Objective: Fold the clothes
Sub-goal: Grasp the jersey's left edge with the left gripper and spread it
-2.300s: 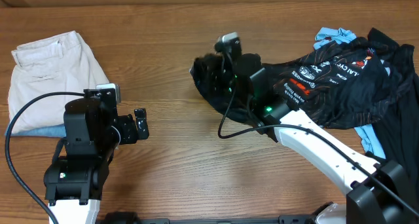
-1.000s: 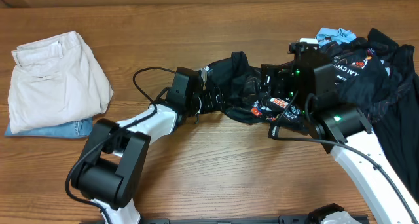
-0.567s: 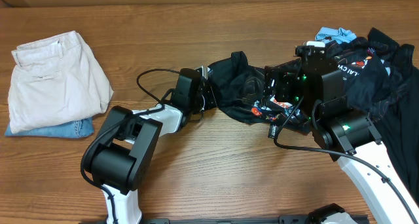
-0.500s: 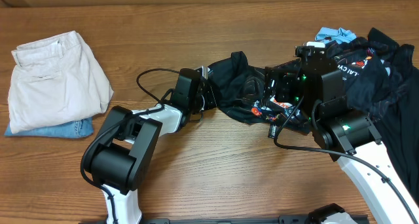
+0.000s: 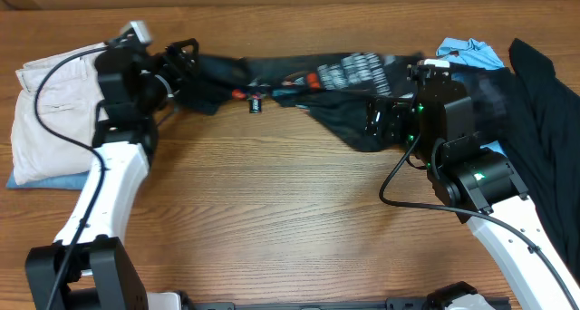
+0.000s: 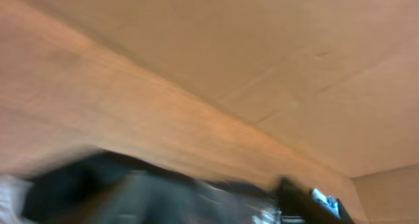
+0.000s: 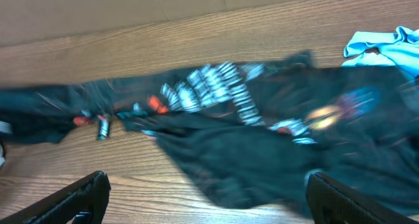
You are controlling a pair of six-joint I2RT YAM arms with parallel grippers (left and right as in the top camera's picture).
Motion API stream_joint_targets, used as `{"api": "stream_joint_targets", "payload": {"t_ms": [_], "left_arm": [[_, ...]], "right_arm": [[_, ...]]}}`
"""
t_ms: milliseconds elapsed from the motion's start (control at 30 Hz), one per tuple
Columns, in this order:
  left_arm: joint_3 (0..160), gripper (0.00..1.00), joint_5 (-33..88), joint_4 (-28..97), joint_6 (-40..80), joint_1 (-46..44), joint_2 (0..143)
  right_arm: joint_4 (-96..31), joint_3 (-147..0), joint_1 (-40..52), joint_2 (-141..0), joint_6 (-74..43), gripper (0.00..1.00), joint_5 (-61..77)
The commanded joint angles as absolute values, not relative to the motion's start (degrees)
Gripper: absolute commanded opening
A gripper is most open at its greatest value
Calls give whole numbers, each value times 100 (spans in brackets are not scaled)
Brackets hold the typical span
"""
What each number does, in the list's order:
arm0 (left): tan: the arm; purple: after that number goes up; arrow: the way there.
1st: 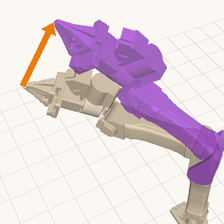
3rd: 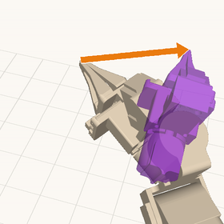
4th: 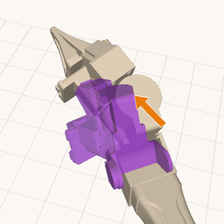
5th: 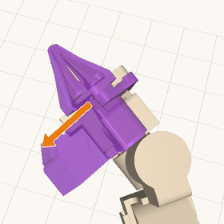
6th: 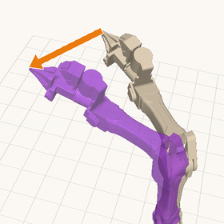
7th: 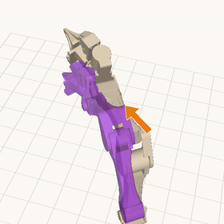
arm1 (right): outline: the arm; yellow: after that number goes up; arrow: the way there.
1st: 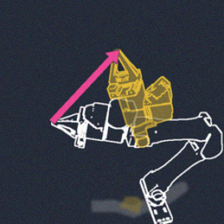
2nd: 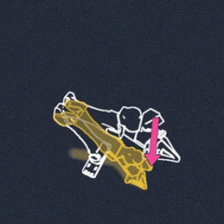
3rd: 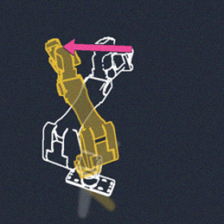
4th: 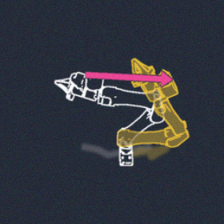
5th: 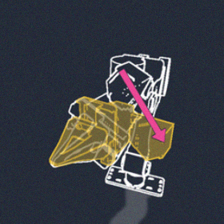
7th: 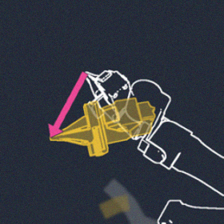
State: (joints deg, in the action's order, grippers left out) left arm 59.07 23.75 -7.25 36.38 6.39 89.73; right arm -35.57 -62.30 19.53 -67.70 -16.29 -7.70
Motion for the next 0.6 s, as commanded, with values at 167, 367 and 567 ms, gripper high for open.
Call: {"api": "stream_joint_targets", "payload": {"t_ms": [167, 367, 567], "left_arm": [[5887, 100, 3118, 1291, 3404, -30, 9074], [5887, 100, 1660, 1396, 3258, -1850, 9122], [5889, 84, 1420, 123, 3385, -2880, 10003]], "right_arm": [[-3603, -6309, 1946, -6661, -1651, 100, -768], [-3699, -6307, 1946, -6665, -1651, 100, -768], [-3861, -6307, 1946, -6665, -1651, 100, -768]]}}
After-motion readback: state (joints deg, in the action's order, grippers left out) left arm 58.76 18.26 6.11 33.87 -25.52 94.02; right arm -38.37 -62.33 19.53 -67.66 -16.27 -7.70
